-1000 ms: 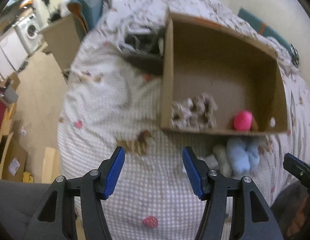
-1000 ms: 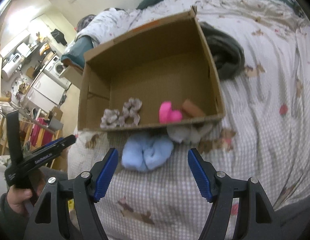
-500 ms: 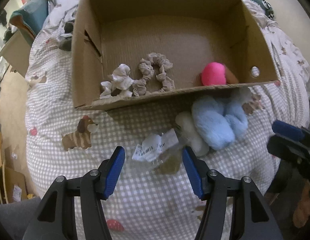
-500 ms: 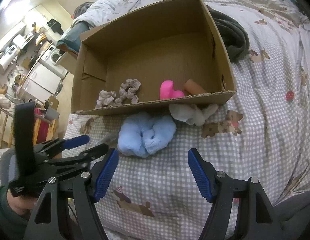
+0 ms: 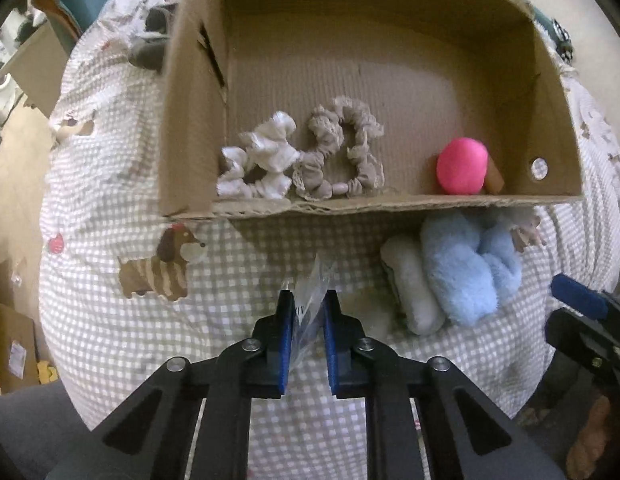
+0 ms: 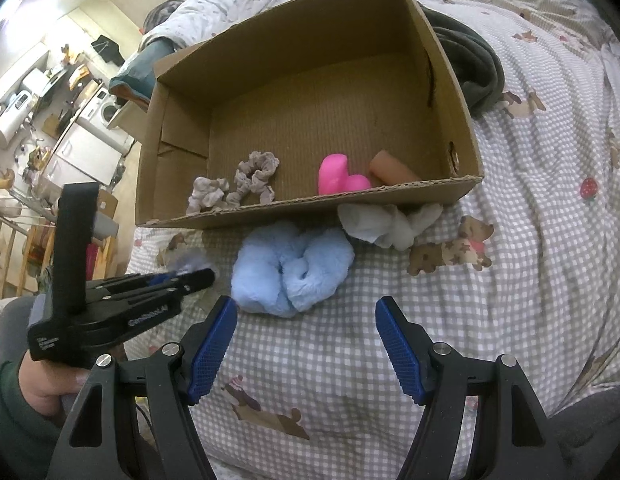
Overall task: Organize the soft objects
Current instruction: 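Grasp the clear plastic tag with the left tool while the right tool lowers to the blue plush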
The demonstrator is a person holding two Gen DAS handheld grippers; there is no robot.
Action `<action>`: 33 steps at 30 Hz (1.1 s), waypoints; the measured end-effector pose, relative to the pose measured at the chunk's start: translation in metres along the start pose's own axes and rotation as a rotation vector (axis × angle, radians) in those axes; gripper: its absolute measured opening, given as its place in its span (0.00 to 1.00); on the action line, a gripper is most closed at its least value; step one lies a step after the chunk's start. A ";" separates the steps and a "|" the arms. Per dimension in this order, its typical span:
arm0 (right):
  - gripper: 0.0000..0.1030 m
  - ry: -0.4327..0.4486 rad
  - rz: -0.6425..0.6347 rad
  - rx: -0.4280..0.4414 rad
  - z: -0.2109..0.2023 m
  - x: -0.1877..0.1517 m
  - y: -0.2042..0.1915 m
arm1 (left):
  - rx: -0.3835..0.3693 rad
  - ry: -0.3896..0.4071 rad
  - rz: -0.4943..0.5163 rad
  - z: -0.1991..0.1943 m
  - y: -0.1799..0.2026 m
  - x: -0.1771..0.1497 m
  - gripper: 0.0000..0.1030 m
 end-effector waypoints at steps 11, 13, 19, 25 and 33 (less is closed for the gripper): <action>0.73 -0.014 -0.010 -0.021 0.007 -0.002 -0.005 | -0.005 0.123 -0.053 -0.072 -0.010 -0.044 0.12; 0.73 -0.024 -0.016 -0.021 0.011 -0.002 -0.008 | 0.008 0.126 -0.074 -0.068 -0.015 -0.049 0.12; 0.73 -0.053 -0.031 -0.028 0.026 0.001 -0.021 | 0.003 0.122 -0.109 -0.058 -0.024 -0.046 0.12; 0.73 -0.109 -0.042 -0.058 0.056 0.014 -0.024 | -0.007 0.116 -0.095 -0.052 -0.016 -0.037 0.12; 0.73 -0.119 -0.049 -0.022 0.078 0.026 -0.027 | -0.012 0.097 -0.116 -0.045 -0.020 -0.036 0.12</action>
Point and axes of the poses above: each gripper's, at about its wrist camera, not at the fingertips, and z roughly the way its jaws point, y to its right, x to its top, the point moved 7 cm from there along z, roughly the way its jaws point, and after that the axes turned 13 degrees about -y, right-handed, at the moved point
